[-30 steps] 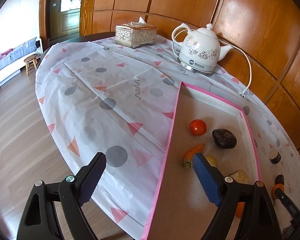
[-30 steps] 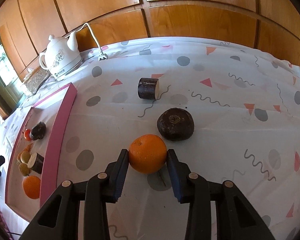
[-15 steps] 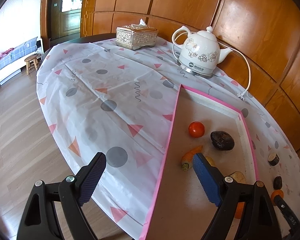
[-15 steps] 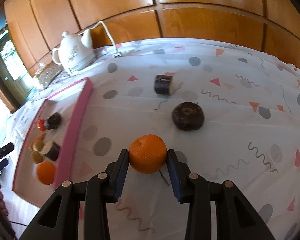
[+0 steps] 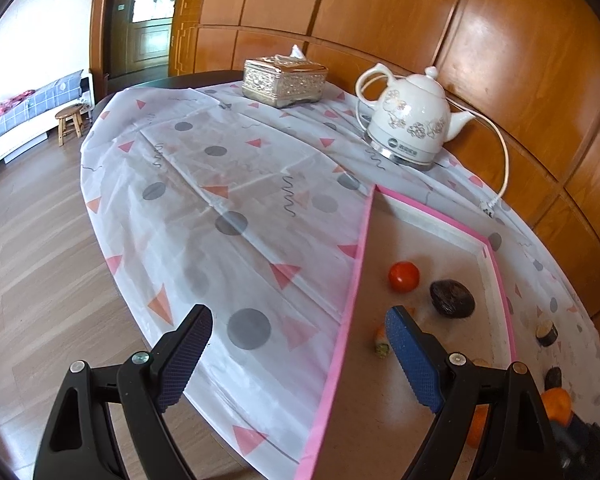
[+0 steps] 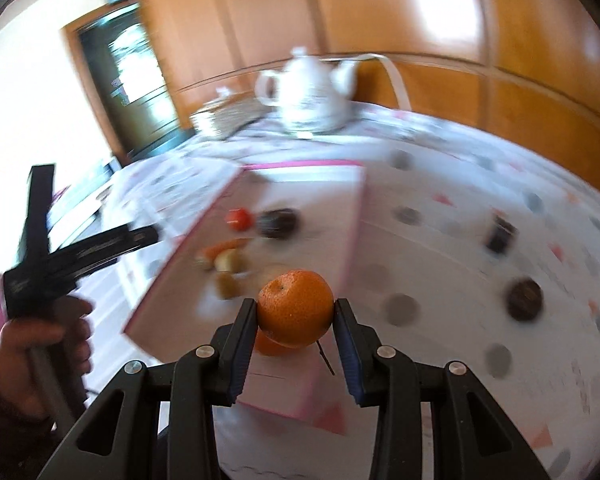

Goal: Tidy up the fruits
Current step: 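Carry the orange with the right gripper into the tray and release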

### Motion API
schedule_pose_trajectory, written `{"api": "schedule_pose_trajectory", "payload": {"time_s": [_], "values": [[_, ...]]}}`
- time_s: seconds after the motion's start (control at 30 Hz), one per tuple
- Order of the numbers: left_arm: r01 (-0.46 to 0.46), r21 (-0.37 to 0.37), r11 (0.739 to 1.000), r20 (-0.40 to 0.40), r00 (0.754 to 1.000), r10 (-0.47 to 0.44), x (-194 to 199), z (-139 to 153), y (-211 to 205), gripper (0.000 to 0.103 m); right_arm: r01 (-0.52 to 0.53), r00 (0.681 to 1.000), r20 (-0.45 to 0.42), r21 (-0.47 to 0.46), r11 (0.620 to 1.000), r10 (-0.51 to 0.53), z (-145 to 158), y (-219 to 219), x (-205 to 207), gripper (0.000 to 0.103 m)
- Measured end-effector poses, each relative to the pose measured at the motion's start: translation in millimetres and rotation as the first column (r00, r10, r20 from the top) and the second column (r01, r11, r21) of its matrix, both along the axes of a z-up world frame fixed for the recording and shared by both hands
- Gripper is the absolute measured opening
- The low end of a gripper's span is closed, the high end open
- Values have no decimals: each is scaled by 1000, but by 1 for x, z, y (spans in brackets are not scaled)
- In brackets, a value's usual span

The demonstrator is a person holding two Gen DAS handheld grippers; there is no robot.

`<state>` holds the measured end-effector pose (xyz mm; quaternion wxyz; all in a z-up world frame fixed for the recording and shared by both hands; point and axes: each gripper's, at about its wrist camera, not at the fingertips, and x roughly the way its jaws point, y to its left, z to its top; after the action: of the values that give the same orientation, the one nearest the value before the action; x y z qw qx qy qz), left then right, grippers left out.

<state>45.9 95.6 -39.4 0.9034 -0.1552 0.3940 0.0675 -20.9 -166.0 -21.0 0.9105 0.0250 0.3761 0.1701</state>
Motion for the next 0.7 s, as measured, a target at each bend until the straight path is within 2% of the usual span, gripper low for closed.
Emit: {"api": "schedule_pose_trajectory", "payload": {"time_s": [0.13,0.27,0.37,0.47,0.7], "values": [[-11,0,1000,0,1000,11,1,-1,4,89,-79,997,-9,-32,996,79,-2,27,6,39],[-5,4,1000,-5,1000,5,1,-3,1,89,-117,992,-45,-58,991,115,-14,45,17,39],[1,7,1000,-10,1000,0,2,-4,0,89,-123,991,-68,-74,990,118,-24,51,23,39],[7,10,1000,-15,1000,-7,1,-6,-3,89,-119,992,-51,-90,989,114,-25,55,24,40],[25,14,1000,-12,1000,-25,0,-5,-7,89,-91,995,-52,-61,994,88,-24,49,22,43]]}}
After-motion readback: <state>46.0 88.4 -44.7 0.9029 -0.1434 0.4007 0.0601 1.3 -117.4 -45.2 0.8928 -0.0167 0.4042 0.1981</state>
